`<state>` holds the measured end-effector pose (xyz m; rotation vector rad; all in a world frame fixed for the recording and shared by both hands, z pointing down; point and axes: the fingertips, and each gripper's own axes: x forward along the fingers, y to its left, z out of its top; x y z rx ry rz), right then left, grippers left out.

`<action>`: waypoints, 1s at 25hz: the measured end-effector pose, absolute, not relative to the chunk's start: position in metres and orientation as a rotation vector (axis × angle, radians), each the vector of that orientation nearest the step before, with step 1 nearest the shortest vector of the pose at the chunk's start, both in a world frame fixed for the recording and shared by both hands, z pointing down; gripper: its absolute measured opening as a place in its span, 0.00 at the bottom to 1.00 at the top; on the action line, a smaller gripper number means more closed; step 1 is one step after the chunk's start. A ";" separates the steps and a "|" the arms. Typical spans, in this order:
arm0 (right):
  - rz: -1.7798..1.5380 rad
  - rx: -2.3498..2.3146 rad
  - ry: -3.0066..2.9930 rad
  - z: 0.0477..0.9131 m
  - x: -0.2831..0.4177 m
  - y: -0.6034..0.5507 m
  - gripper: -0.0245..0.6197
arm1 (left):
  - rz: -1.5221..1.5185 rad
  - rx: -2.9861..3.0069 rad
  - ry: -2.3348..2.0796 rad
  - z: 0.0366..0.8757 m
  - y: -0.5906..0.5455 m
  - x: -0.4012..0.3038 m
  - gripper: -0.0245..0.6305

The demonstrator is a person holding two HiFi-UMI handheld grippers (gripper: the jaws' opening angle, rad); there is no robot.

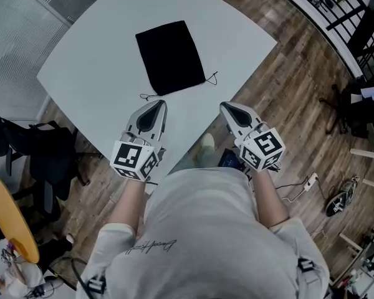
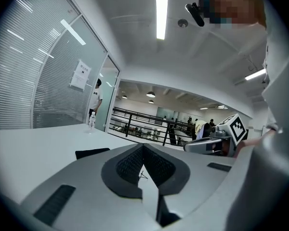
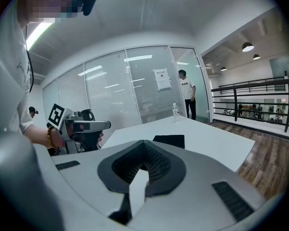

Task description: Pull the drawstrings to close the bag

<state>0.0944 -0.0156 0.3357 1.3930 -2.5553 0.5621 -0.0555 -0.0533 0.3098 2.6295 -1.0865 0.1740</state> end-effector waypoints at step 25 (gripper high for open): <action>0.464 1.190 -2.442 0.395 0.125 -0.052 0.07 | 0.454 2.546 -1.346 0.355 -0.062 -0.078 0.05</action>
